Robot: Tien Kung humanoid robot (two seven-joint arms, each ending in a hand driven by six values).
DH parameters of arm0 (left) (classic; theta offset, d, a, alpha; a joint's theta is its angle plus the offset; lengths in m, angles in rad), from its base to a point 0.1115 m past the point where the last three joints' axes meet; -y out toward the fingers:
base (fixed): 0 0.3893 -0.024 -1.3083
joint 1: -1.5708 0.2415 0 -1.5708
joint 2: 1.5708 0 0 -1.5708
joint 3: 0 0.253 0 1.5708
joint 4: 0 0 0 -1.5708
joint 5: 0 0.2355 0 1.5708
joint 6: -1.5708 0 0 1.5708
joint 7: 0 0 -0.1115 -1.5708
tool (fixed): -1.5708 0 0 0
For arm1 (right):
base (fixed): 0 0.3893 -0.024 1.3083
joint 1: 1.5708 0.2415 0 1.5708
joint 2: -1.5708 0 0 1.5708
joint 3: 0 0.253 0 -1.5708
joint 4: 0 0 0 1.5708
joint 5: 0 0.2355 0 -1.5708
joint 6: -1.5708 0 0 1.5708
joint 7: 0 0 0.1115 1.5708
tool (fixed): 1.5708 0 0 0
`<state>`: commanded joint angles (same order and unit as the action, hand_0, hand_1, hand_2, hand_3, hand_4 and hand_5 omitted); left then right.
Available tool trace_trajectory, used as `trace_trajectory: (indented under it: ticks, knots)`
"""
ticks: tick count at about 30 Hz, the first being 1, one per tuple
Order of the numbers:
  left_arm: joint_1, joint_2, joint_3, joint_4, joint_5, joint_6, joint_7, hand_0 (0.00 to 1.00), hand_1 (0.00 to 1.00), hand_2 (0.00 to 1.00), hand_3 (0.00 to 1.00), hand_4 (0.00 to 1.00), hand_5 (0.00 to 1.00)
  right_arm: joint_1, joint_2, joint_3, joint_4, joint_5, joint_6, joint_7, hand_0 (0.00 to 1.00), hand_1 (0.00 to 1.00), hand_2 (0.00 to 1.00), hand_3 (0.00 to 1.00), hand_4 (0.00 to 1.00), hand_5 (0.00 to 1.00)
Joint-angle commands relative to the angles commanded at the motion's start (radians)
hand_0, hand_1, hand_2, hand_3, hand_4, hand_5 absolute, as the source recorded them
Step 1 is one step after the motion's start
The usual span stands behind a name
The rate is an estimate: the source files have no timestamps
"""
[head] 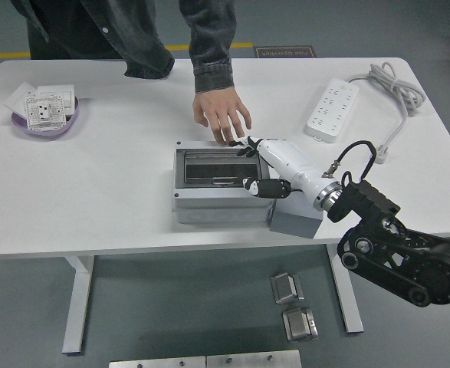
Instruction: Pick up the cylinder from the cube,place it in the box,flap close box
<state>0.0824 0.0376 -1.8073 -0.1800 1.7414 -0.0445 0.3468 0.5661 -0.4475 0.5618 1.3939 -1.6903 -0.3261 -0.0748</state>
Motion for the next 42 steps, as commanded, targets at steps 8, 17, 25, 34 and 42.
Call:
trace_trajectory:
  ticks: [8, 17, 25, 34, 42]
  knots:
    - [0.0, -0.003, -0.03, 0.0, 0.036, -0.003, 0.001, 0.676, 0.689, 0.589, 0.68, 0.409, 0.011, -0.155, 0.0, 0.232, -0.006, 0.095, -0.038, 0.104, 0.768, 0.682, 0.732, 0.83, 0.451, 0.138]
    - [-0.002, -0.01, -0.009, 0.0, 0.014, -0.001, -0.003, 0.676, 0.687, 0.586, 0.679, 0.404, 0.009, -0.357, 0.147, 0.57, 0.007, 0.275, -0.042, 0.298, 0.755, 0.674, 0.735, 0.846, 0.568, 0.175]
    - [0.002, -0.004, 0.004, 0.0, 0.0, 0.003, -0.007, 0.676, 0.685, 0.586, 0.678, 0.402, 0.01, -0.437, 0.199, 0.799, -0.045, 0.492, 0.003, 0.474, 0.757, 0.673, 0.738, 0.845, 0.793, 0.315]
    - [0.015, 0.0, 0.006, 0.0, -0.011, 0.005, -0.009, 0.677, 0.684, 0.586, 0.678, 0.403, 0.012, -0.454, 0.223, 0.906, -0.056, 0.6, 0.025, 0.53, 0.765, 0.725, 0.762, 0.78, 0.956, 0.387]
    - [0.025, -0.001, 0.015, 0.0, -0.028, 0.006, -0.012, 0.677, 0.684, 0.586, 0.678, 0.403, 0.012, -0.479, 0.218, 0.929, -0.016, 0.576, 0.035, 0.51, 0.773, 0.731, 0.757, 0.75, 0.956, 0.341]
